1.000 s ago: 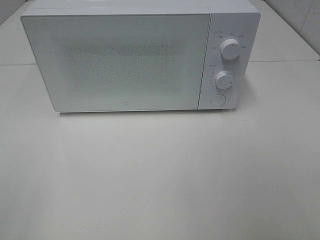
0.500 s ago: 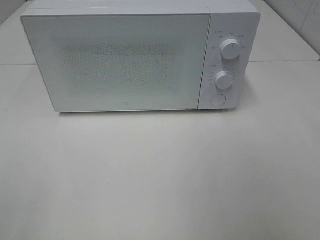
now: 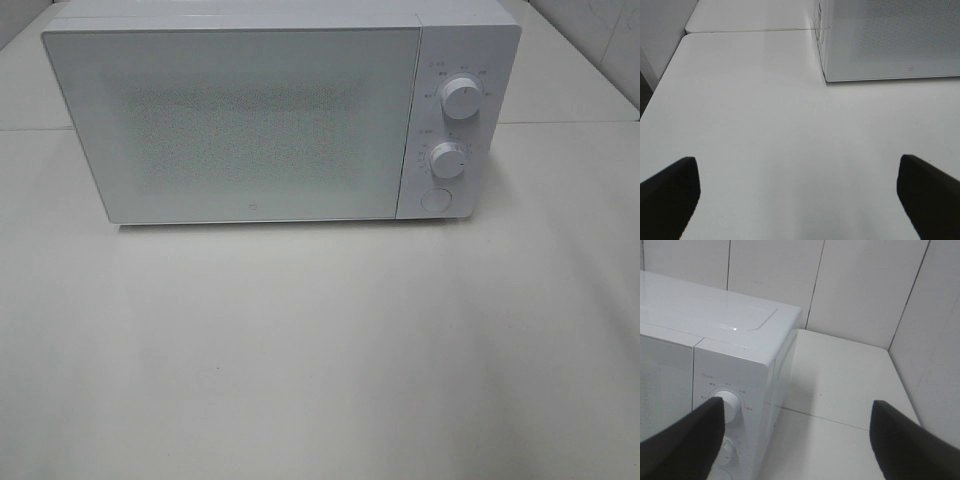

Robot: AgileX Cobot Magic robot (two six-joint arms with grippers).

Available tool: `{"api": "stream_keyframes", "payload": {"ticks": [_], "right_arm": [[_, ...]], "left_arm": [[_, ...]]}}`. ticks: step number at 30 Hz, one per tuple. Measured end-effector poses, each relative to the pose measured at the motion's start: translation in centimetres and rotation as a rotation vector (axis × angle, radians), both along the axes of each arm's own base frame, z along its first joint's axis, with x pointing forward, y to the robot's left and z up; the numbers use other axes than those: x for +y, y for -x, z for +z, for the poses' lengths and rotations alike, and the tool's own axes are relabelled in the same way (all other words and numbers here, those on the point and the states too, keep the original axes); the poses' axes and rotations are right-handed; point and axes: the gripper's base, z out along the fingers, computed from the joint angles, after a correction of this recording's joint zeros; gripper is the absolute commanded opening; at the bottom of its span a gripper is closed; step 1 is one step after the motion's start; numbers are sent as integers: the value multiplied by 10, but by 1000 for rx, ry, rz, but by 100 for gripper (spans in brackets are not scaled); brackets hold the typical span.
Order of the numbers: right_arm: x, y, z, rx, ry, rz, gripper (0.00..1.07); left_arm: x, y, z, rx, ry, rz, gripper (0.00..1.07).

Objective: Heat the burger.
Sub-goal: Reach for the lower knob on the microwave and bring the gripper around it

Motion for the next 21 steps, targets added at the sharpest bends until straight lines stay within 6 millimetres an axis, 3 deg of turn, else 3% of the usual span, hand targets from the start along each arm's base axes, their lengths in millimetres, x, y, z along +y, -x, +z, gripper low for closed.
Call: {"api": "stream_keyframes", "payload": {"ticks": [7, 14, 19, 21], "right_arm": [[9, -33, -21, 14, -61, 43, 76], [8, -67, -55, 57, -99, -24, 76], [8, -78, -73, 43, -112, -39, 76], [12, -80, -88, 26, -125, -39, 76]], "left_arm": [[0, 0, 0, 0, 0, 0, 103], [0, 0, 0, 0, 0, 0, 103], [0, 0, 0, 0, 0, 0, 103], [0, 0, 0, 0, 0, 0, 103]]}}
